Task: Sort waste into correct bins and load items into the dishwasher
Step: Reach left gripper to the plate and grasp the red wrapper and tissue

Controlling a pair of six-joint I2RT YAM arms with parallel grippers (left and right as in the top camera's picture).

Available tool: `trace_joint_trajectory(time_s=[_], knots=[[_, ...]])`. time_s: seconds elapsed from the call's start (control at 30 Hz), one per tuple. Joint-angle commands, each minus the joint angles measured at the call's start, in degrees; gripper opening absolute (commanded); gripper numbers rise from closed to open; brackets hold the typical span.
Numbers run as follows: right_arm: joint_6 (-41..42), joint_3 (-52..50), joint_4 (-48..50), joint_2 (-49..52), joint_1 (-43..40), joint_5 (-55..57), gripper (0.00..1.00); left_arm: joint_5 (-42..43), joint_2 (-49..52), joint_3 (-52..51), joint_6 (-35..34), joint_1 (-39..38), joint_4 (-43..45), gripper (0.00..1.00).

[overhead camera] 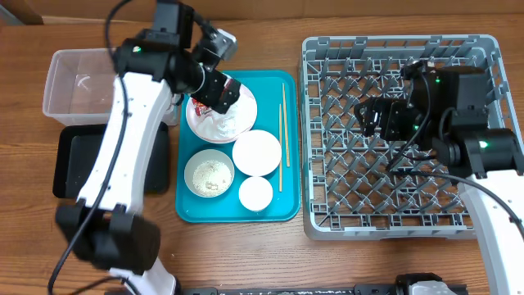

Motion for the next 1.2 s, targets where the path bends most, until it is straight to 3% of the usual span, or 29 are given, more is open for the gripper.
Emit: trace_joint_trajectory(time_s=[0.0,0.5,0.67,0.7,0.83,0.87,0.93,1.03,1.17], knots=[[0.0,1.1,-0.3,0.0,0.3,-1.6,1.0,-3.7,5.7,1.5,9.0,0.0,0.6,0.96],[-0.3,1.1,-1.2,0.0,0.3,-1.5,1.0,-7.3,23.5,1.5,11.4,0.1,5.9,1.0],[-0.2,1.1,-1.2,0.0,0.3,-1.1,1.0,-9.0,27.8,1.5,11.2,0.1,8.0,0.95],[-0.2,1.1,-1.3,0.0,0.3,-1.1,1.0,-8.9,28.5,1.5,11.2,0.1,8.1,0.91],[-0.2,1.1,-1.4,0.0,0.3,-1.1,1.0,-8.9,30.3,1.4,10.3,0.1,8.7,0.6],[-0.2,1.1,-1.3,0.0,0.3,-1.1,1.0,-8.8,30.6,1.4,10.3,0.1,8.7,0.4],[-0.2,1.1,-1.3,0.0,0.3,-1.1,1.0,-8.9,30.6,1.4,9.4,0.1,8.7,0.22],[-0.2,1.1,-1.3,0.0,0.3,-1.1,1.0,-8.9,30.6,1.4,7.2,0.1,8.7,0.06],[0.0,1.1,-1.3,0.0,0.3,-1.1,1.0,-8.9,30.6,1.5,4.8,0.1,8.9,0.04]])
